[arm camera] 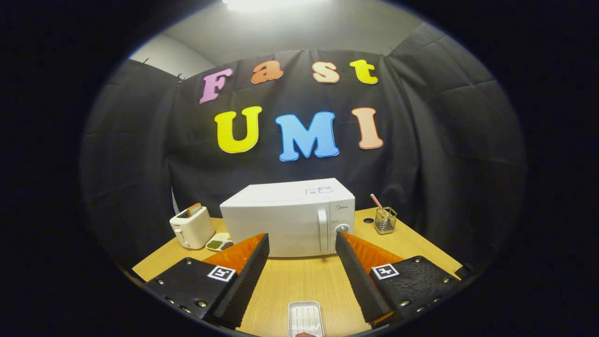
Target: Open the microwave, put the food inside, and close the microwave door.
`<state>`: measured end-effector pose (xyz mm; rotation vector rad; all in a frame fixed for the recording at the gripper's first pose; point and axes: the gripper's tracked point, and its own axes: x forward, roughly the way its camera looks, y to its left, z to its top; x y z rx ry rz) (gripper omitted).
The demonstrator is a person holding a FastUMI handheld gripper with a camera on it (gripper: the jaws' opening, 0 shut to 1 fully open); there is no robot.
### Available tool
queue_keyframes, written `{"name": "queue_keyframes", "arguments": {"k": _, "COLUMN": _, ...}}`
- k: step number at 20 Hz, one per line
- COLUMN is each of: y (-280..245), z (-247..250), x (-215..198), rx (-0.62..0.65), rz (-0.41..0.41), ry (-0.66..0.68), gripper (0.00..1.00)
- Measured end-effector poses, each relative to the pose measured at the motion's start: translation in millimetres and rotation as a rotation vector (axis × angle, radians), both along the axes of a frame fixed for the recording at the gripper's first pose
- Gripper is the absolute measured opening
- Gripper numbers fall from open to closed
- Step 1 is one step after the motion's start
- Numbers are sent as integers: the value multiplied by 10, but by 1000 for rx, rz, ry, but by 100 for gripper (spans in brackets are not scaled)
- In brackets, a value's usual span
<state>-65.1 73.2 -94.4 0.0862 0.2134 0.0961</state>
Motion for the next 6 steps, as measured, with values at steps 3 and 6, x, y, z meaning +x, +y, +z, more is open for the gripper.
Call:
{"name": "queue_keyframes", "arguments": {"k": 3, "y": -66, "z": 57, "x": -2, "rx": -14, "rz": 5, "ry": -12, "gripper": 90}}
{"name": "queue_keyframes", "arguments": {"k": 6, "y": -105, "z": 136, "x": -13, "rx": -48, "rz": 10, "ry": -34, "gripper": 90}}
